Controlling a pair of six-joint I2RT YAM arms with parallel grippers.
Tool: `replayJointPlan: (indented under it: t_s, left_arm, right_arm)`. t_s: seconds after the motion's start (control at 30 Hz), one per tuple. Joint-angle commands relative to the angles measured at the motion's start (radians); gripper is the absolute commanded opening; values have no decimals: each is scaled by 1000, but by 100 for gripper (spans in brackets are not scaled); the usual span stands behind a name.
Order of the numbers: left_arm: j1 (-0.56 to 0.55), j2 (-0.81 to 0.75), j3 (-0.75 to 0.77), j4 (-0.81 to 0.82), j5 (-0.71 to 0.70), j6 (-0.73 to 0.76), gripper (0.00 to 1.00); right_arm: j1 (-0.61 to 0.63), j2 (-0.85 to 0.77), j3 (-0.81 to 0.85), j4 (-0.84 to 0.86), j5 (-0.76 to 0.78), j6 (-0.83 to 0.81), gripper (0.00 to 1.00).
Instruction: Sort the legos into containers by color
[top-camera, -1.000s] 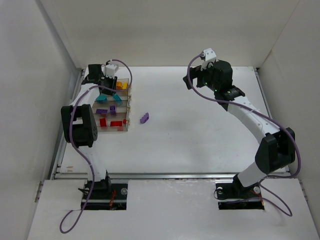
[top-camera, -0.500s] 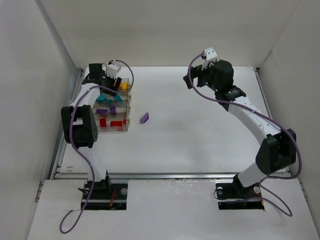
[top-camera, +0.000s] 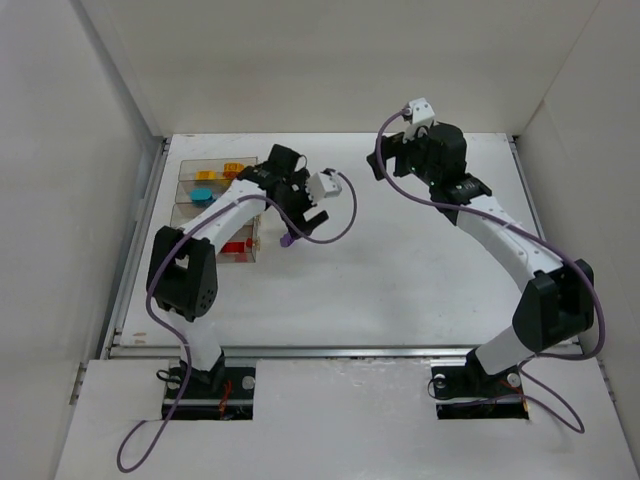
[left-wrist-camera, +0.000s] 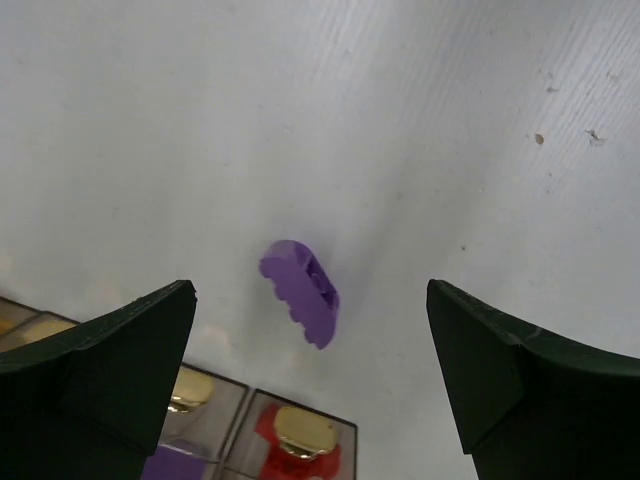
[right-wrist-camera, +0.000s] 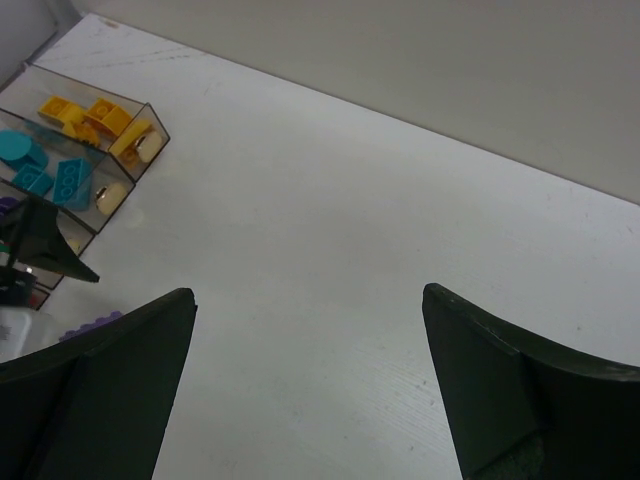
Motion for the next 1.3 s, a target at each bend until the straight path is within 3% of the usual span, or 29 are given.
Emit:
replayJointPlan:
  t_s: [0.0, 0.17, 0.4, 0.53, 0.63, 0.67, 0.7, 0.73, 1.27]
  left_arm:
    - [-24, 12, -75, 52, -129, -104, 100]
    - [-33, 67, -86, 183, -296, -285, 100]
    - [-33, 158, -105, 192, -369, -285, 97]
    - [-4, 169, -105, 129, -292, -305, 77]
    - [7, 169, -95, 109, -272, -305, 53]
    - [7, 169, -86, 109, -272, -305, 24]
    - [7, 169, -86, 100, -263, -305, 8]
    - [7, 169, -73, 100, -263, -316, 0]
    - [62, 86, 200, 66, -160, -366, 0]
  right_arm:
    - [8, -62, -17, 51, 20, 7, 100]
    - [8, -72, -37, 51, 20, -11, 100]
    - [8, -72, -46, 51, 20, -11, 100]
    - [8, -72, -46, 51, 29, -20, 100]
    - [8, -61, -26, 51, 29, -29, 100]
    - [8, -61, -26, 51, 29, -29, 100]
    - [8, -49, -26, 51, 29, -29, 100]
    - [8, -49, -14, 51, 17, -29, 100]
    - [8, -18, 5, 51, -12, -29, 100]
